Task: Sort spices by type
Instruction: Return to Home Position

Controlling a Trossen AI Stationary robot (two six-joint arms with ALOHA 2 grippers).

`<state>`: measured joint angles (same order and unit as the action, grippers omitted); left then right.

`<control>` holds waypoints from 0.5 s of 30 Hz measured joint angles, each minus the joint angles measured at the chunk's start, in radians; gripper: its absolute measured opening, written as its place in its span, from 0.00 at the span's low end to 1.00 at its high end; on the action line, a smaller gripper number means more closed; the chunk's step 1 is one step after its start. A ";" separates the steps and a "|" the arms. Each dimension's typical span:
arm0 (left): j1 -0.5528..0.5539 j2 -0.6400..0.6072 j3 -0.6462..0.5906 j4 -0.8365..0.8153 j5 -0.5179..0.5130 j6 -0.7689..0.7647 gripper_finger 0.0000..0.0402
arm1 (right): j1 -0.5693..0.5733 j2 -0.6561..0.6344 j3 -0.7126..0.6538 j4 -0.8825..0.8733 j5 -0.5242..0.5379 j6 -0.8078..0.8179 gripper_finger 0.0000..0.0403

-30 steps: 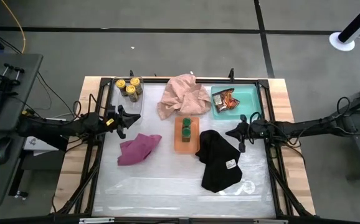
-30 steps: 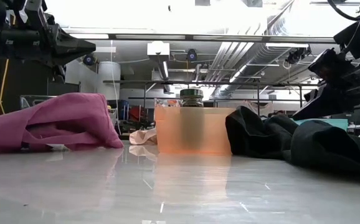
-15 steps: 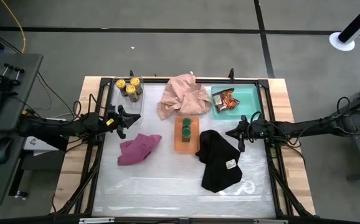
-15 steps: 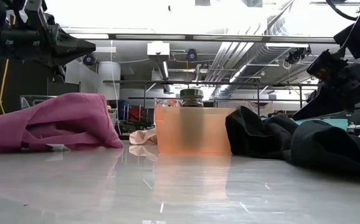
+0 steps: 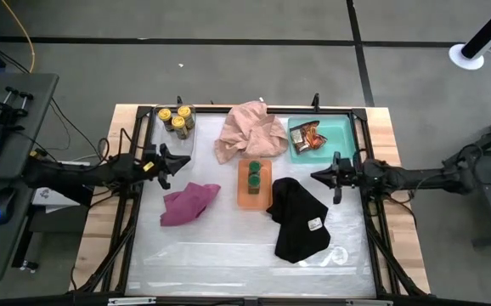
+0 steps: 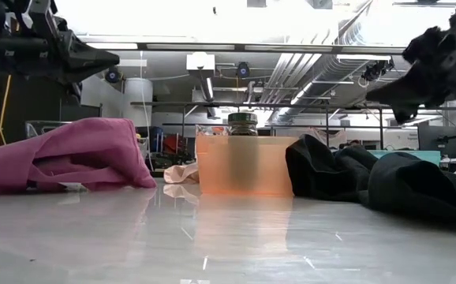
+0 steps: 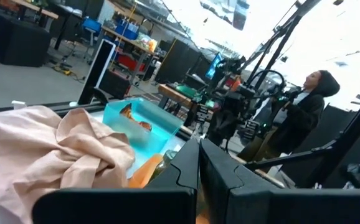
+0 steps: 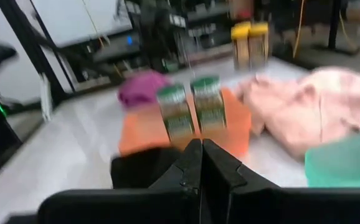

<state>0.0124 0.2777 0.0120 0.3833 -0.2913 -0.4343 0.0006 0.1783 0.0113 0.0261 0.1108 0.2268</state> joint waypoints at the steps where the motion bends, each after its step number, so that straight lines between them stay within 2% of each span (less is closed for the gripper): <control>1: 0.000 -0.019 0.000 -0.013 0.000 0.000 0.00 | 0.000 -0.028 0.000 0.000 0.000 0.000 0.00; 7: 0.000 -0.171 0.000 -0.096 0.000 0.000 0.00 | -0.001 -0.177 0.000 0.000 -0.003 0.001 0.00; 11: 0.000 -0.271 0.000 -0.125 -0.002 0.000 0.00 | -0.001 -0.178 0.000 0.020 -0.003 0.001 0.00; 15: 0.001 -0.274 0.000 -0.091 -0.004 0.000 0.00 | -0.001 -0.178 -0.001 0.007 -0.007 0.001 0.00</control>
<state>0.0135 0.0038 0.0122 0.2926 -0.2954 -0.4343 -0.0002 0.0002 0.0105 0.0330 0.1043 0.2276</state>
